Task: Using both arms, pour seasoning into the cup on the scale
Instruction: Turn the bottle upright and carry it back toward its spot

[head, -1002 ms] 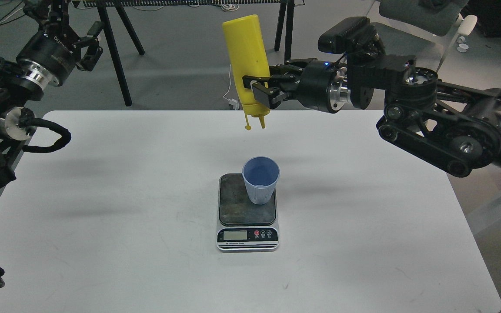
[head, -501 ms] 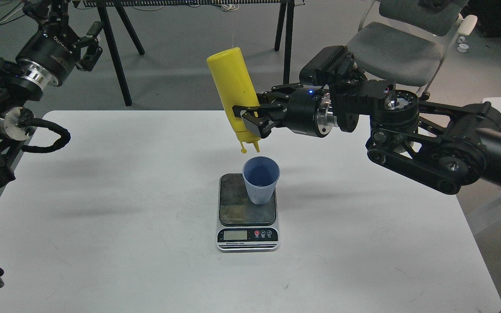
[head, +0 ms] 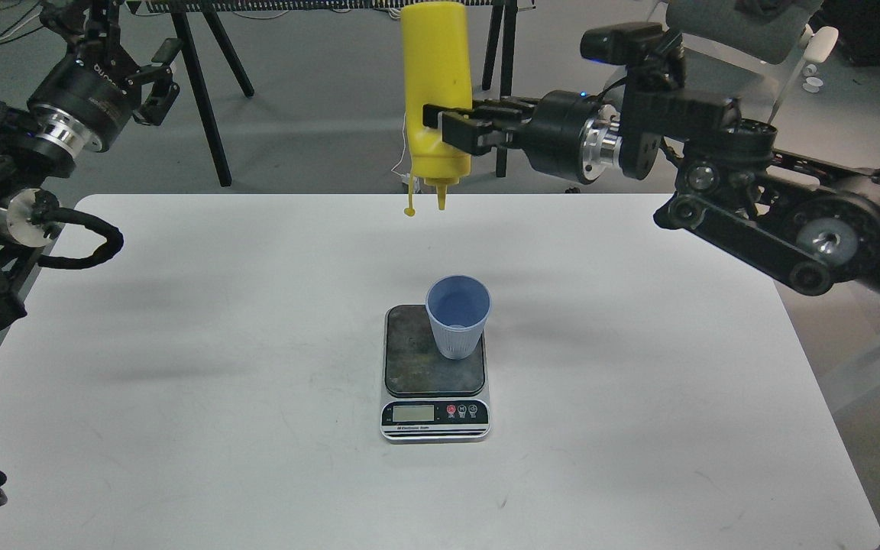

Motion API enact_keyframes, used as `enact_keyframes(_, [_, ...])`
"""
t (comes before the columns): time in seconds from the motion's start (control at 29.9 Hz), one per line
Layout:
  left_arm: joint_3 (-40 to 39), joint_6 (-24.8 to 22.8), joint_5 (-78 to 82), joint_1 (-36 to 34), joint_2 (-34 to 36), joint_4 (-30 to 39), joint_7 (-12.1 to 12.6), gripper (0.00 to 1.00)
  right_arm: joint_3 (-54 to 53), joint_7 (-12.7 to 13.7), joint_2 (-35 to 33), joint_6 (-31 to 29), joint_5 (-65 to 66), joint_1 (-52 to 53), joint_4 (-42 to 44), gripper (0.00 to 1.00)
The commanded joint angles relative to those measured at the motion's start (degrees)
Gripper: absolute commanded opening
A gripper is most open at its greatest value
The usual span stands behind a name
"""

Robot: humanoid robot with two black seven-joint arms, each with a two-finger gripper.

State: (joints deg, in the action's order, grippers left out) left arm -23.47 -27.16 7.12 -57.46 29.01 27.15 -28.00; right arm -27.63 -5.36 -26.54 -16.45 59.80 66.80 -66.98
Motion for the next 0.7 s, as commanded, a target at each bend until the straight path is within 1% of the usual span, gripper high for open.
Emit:
enact_keyframes(0.0, [0.00,0.00,0.00,-0.02,-0.01,0.01,0.00,0.80,-2.95,0.17,-5.43,-6.81,-37.12,-3.41,1.42,0.39])
enact_keyframes(0.07, [0.09,0.00,0.08,-0.19,-0.01,0.01,0.00,0.80,-3.66,0.26,-7.72,-11.55,-53.48,-6.75,2.99,0.39])
enact_keyframes(0.13, [0.35,0.09,0.17,-0.37,-0.10,-0.08,0.00,0.80,-4.01,0.52,-9.31,-11.55,-70.18,-11.32,4.58,0.39])
enact_keyframes(0.2, [0.70,0.35,0.26,-0.37,-0.27,-0.08,0.00,0.80,-4.27,0.26,-11.24,-11.55,-82.16,-17.02,4.32,0.38])
enact_keyframes(0.27, [0.70,0.35,0.26,-0.37,-0.27,-0.08,0.00,0.80,-6.19,-1.05,-12.30,-11.55,-87.11,-21.68,3.79,0.38])
enact_keyframes(0.33, [0.70,0.44,0.26,-0.37,-0.36,-0.08,0.00,0.80,-11.89,-3.51,-12.22,-11.55,-91.77,-28.53,2.66,0.38])
enact_keyframes(0.4, [0.88,0.44,0.26,-0.37,-0.36,-0.08,0.00,0.80,-18.22,-4.49,-11.60,-11.55,-96.51,-35.65,-0.50,0.38])
enact_keyframes(0.47, [0.88,0.35,0.26,-0.28,-0.27,-0.08,0.00,0.80,-21.66,-5.36,-10.64,-11.55,-98.90,-40.06,-2.27,0.38])
enact_keyframes(0.6, [0.97,0.18,0.26,-0.11,-0.19,-0.08,0.00,0.80,-23.17,-8.26,-8.44,-11.55,-99.35,-45.87,-2.54,0.38])
enact_keyframes(0.67, [0.97,0.18,0.26,0.07,-0.10,-0.08,0.00,0.80,-23.43,-8.79,-6.25,-11.55,-99.09,-48.15,-2.45,0.38])
